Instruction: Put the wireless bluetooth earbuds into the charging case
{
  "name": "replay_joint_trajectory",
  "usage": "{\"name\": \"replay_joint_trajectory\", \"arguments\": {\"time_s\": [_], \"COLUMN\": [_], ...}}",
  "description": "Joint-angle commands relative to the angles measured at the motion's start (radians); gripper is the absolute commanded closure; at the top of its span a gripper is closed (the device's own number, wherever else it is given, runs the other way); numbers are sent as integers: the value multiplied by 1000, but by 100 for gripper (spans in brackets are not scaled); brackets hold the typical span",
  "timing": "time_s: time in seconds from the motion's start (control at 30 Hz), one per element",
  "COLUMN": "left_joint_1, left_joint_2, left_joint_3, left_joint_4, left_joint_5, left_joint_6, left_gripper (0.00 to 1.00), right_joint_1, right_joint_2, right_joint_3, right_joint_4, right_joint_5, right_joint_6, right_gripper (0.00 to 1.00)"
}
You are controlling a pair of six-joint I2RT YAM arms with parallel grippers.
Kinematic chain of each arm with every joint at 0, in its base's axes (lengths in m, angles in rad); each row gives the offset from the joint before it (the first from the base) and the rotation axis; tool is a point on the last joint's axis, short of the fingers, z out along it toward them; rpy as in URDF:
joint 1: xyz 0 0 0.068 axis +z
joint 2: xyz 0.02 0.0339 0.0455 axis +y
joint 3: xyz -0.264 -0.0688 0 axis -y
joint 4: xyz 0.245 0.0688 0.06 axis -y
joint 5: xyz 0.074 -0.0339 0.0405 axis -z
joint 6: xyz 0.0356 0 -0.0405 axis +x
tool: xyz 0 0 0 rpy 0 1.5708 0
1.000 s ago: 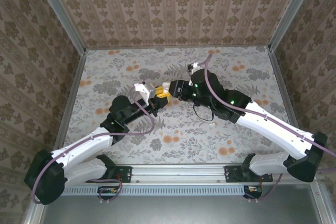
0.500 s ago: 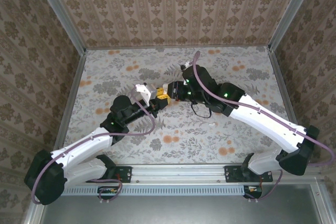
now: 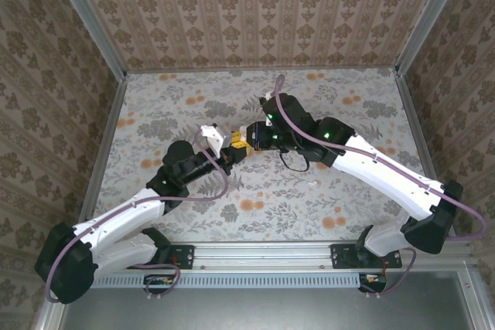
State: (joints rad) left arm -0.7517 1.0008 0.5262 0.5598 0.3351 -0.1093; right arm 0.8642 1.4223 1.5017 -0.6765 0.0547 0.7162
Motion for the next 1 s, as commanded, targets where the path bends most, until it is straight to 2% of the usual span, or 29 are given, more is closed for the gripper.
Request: {"name": "replay_joint_trajectory", "arguments": {"time_s": [0.0, 0.17, 0.6, 0.97], "left_joint_1": [-8, -8, -5, -5], "left_joint_2": [-34, -46, -40, -16], "left_joint_3": [24, 23, 37, 53], "left_joint_4": [5, -12, 11, 35], "left_joint_5": [46, 76, 223, 281], "left_joint_6": [37, 46, 38, 24], "left_gripper": [100, 100, 100, 100], "right_joint_1": [-12, -31, -90, -99], "right_joint_2": [-4, -33, -173, -169], "right_joint_3": [21, -22, -184, -190], "right_joint_4": [-19, 18, 222, 212], "right_joint_5": [-42, -82, -306, -420], "right_joint_6": [-42, -64, -210, -345], "right_gripper": [82, 84, 84, 81]}}
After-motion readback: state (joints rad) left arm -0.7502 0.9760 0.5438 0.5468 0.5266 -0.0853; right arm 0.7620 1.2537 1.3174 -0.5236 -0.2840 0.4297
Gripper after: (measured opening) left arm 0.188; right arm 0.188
